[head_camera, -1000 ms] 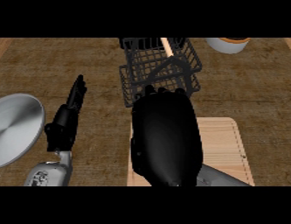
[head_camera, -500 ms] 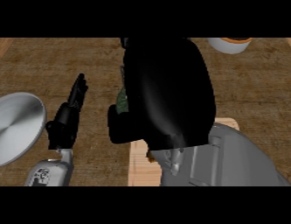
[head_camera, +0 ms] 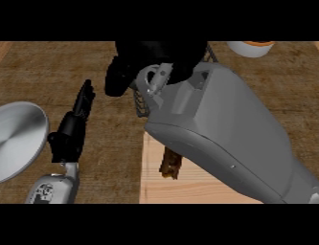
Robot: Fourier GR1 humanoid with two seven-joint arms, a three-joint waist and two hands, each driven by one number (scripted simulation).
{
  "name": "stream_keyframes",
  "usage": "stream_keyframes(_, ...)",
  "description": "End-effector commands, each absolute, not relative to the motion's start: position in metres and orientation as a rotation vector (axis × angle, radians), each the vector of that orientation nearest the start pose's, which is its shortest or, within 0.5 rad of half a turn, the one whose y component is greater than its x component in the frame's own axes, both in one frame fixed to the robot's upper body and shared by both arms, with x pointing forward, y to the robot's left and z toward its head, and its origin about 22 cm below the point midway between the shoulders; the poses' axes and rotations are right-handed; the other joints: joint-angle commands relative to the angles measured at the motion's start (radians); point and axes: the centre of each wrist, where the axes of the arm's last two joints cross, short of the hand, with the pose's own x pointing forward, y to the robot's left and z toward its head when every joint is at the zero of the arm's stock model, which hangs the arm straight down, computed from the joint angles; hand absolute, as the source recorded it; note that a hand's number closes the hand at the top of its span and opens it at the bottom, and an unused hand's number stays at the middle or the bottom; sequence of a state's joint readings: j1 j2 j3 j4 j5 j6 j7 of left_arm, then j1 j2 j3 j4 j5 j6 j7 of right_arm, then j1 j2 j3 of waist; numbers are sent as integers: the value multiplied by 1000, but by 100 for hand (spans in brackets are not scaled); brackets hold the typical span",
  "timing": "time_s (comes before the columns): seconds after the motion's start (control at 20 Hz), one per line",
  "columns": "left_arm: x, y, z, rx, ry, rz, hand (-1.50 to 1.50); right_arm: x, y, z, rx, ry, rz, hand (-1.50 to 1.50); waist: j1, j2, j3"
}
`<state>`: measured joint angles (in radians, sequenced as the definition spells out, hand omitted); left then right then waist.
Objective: Pick the squash from the cutting board and place it in the tiered basket
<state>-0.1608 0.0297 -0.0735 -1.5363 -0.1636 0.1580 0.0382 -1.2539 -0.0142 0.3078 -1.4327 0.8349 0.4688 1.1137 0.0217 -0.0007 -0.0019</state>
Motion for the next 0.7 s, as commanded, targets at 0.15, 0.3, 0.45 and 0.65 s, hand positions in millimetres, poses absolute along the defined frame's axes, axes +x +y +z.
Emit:
stream_keyframes(0.15,275,209,25,183,-1677,-115,0,342,3,293,-1243,-1307,916,150,-8,4,1)
stream_keyframes(0.3,260,190,31,178,-1668,-130,0,357,-2,301,-1272,-1252,940,150,-3,1,1)
stream_keyframes(0.45,282,187,41,186,-1673,-110,0,365,-16,277,-1250,-1251,951,150,-17,2,2)
stream_keyframes(0.65,276,179,37,175,-1668,-117,0,375,-27,262,-1059,-1228,679,-150,-2,4,2)
